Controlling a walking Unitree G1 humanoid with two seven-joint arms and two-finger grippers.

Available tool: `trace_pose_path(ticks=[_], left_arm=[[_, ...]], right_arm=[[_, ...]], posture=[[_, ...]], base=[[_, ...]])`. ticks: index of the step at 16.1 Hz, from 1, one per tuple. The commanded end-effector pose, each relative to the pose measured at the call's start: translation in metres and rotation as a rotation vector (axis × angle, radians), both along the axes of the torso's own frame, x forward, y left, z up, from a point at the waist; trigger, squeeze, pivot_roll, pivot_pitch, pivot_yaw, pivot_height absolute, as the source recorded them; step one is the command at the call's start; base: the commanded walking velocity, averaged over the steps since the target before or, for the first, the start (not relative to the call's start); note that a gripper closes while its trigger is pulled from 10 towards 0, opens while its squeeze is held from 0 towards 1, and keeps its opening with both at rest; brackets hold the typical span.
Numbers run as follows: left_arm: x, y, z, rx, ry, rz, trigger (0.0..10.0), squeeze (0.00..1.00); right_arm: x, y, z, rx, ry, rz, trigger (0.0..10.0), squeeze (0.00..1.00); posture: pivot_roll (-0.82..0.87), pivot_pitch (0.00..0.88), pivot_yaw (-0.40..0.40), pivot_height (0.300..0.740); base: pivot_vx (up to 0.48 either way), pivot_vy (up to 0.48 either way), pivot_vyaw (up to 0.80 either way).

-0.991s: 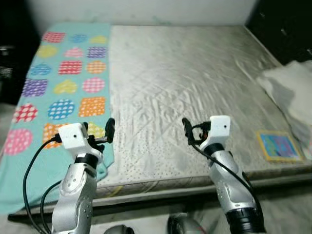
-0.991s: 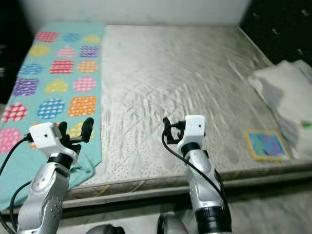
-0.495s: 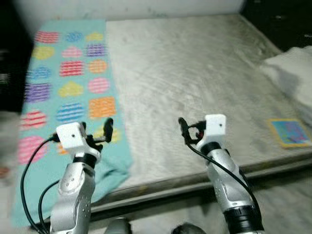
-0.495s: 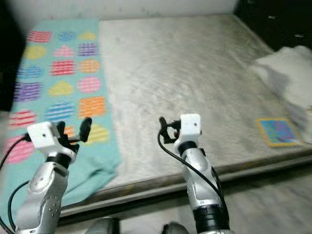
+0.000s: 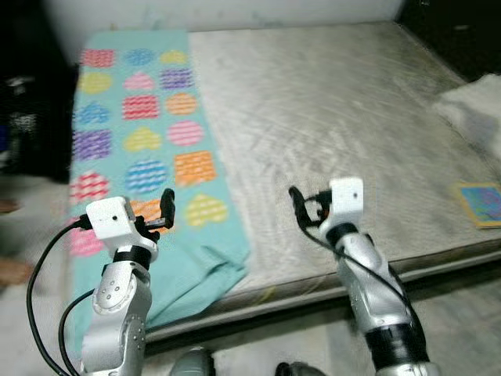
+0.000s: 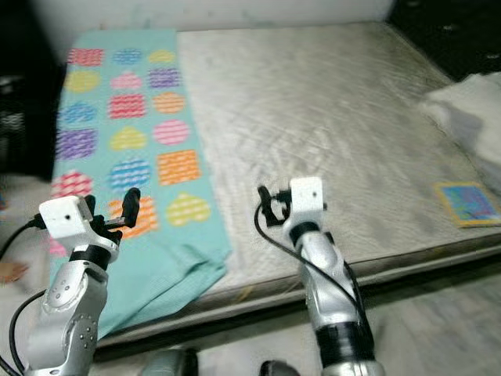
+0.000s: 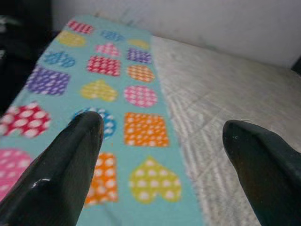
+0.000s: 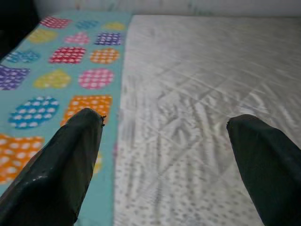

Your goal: Clean up the room

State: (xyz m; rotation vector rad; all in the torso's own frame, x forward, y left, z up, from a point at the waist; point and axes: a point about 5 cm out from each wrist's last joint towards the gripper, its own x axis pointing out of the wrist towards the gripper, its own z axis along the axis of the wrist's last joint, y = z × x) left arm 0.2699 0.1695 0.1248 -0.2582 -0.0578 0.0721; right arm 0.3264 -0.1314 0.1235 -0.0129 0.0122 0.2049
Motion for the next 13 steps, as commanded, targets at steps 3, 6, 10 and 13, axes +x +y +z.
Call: trace_pose_path(ticks=[3, 6, 10, 13], left_arm=[[-0.002, -0.001, -0.002, 0.002, 0.015, 0.000, 10.0, 0.00], [-0.002, 0.000, -0.003, 0.004, 0.019, 0.006, 10.0, 0.00], [-0.003, 0.000, -0.004, -0.002, 0.027, 0.011, 10.0, 0.00], [-0.002, -0.001, -0.004, -0.012, 0.020, 0.004, 10.0, 0.00]], right_arm=[[0.001, -0.019, 0.000, -0.043, 0.021, -0.043, 10.0, 0.00], [-0.002, -0.013, 0.001, -0.035, -0.005, -0.004, 10.0, 0.00], [-0.002, -0.009, -0.002, -0.005, 0.012, -0.003, 10.0, 0.00], [0.000, -0.012, -0.005, -0.007, 0.034, -0.036, 10.0, 0.00]], posture=[[0.09, 0.190, -0.018, 0.740], [0.10, 0.189, -0.022, 0.740], [0.10, 0.187, -0.025, 0.740], [0.10, 0.182, -0.031, 0.740]], base=[[0.000, 0.000, 0.00], [0.000, 0.000, 0.27], [0.000, 0.000, 0.40], [0.000, 0.185, 0.00]])
